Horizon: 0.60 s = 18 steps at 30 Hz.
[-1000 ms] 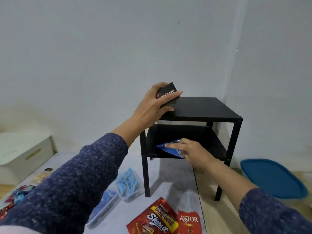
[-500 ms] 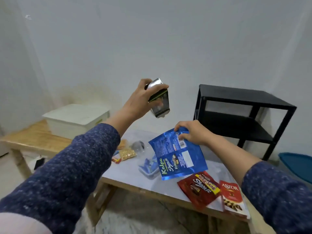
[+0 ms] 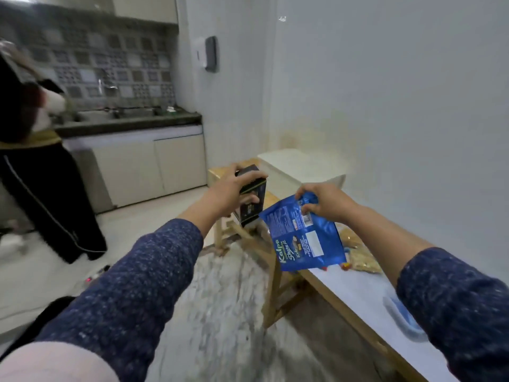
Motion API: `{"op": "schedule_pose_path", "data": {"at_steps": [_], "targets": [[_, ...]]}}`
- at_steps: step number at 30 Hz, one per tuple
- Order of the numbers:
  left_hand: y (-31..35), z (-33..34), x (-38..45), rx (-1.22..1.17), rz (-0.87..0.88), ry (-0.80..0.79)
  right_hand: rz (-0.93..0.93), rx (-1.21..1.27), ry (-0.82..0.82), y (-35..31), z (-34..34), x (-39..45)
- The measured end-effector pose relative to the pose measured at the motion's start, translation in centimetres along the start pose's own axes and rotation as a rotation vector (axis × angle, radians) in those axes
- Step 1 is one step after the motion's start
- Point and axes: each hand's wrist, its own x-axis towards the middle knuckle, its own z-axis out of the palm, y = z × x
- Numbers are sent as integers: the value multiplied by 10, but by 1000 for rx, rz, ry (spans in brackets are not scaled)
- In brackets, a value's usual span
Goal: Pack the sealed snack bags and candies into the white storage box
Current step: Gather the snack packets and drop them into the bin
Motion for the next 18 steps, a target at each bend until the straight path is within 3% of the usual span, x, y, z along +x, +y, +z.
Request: {"op": "schedule_pose_path", "data": {"at_steps": [12,18], "targets": [[-236,-67,-43,141,-616,113,-467,38,-263,-140,128,266],[-314,-89,-122,143,-950,191,-648,56,-427,-230,216,352]]}}
